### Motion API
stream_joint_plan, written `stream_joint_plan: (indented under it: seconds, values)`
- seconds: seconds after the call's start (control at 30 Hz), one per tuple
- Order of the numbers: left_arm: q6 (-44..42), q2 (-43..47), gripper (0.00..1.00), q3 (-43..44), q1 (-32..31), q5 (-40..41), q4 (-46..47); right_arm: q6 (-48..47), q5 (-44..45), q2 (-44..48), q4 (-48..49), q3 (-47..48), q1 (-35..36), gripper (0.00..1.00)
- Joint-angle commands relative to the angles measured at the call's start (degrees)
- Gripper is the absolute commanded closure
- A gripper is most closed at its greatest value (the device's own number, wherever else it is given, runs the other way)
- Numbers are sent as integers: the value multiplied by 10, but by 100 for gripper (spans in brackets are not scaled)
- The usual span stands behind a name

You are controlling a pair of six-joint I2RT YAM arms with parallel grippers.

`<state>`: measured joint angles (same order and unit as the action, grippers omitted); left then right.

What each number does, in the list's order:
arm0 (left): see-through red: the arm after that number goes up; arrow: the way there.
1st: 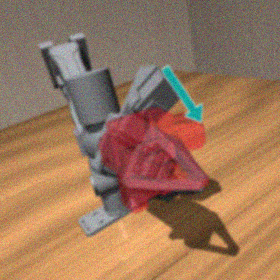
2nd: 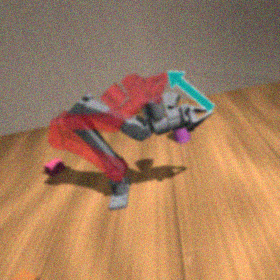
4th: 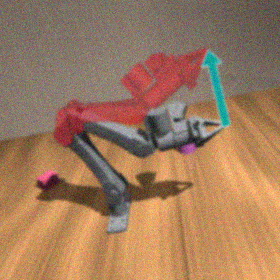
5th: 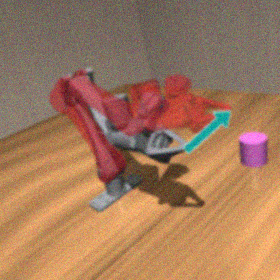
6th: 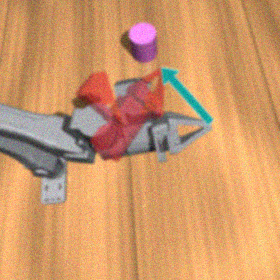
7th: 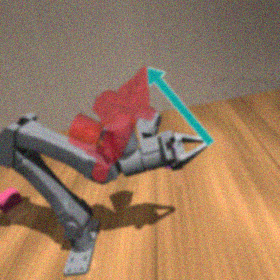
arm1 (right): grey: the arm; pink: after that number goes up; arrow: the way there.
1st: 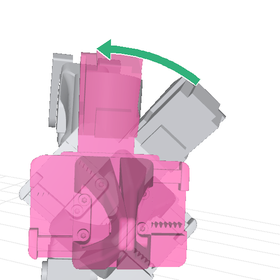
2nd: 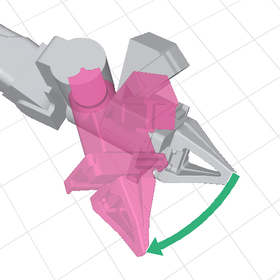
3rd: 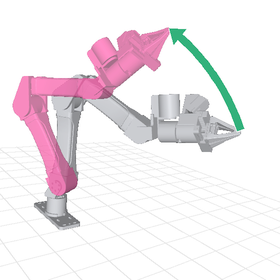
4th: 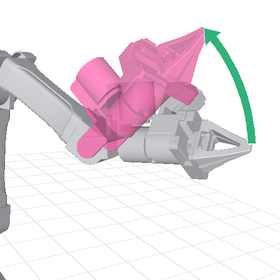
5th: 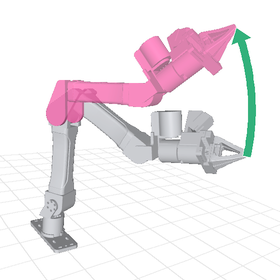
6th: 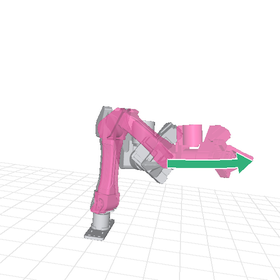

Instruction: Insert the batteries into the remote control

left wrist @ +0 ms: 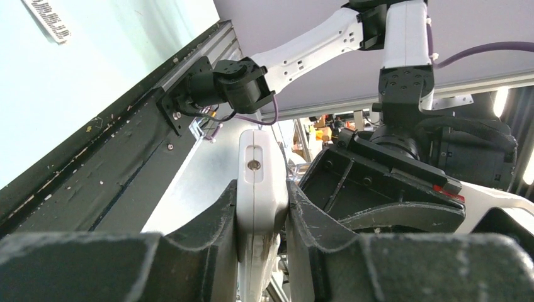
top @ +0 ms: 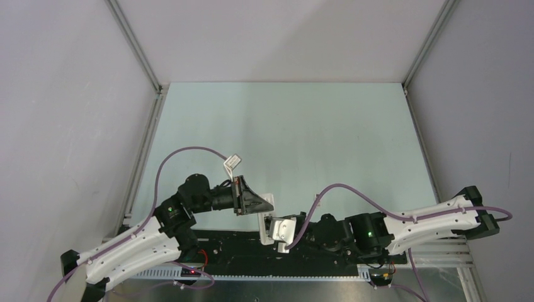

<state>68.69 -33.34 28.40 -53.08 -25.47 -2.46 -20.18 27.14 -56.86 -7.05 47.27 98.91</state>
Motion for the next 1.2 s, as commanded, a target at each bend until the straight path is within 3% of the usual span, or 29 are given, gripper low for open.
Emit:
stream_joint_plan:
  seconds: [0.0,0.23,0.5,0.67,0.77,0.8,0.87,0.9,0.93,0.97,1.0,1.03,1.07,1.1,1.17]
  values:
    - [66,30,100,68,-5,-39,178,15,10,-1,-94,-30,3,77]
    - [52,31,100,51,-5,-30,177,8,-1,63,-28,-44,11,63]
    - [30,33,100,26,-5,-11,177,5,-38,120,109,-58,14,50]
    - [12,33,100,26,-5,-6,175,37,26,160,151,-85,18,47]
    - [2,36,100,24,-5,7,160,85,117,186,167,-107,18,45]
    - [-4,37,100,24,-5,11,148,126,143,200,164,-113,17,44]
    - [-19,42,100,25,-5,28,121,231,277,219,127,-115,13,44]
    - [-31,46,100,27,-5,42,97,272,309,231,69,-115,8,45]
    - [-38,48,100,29,-5,49,84,374,368,238,31,-114,6,46]
    - [-50,51,100,36,-5,65,56,524,394,252,-80,-112,1,48]
    - [-57,52,100,41,-5,72,42,612,422,258,-149,-107,-3,49]
    - [-69,54,100,50,-5,86,11,801,426,269,-307,-105,-13,51]
    - [-75,55,100,55,-5,96,-2,885,411,273,-441,-104,-22,51]
    - [-87,56,100,64,-5,100,-23,1010,395,273,-491,-103,-46,52]
    - [-96,57,100,70,-5,105,-36,1069,337,260,-572,-105,-89,50]
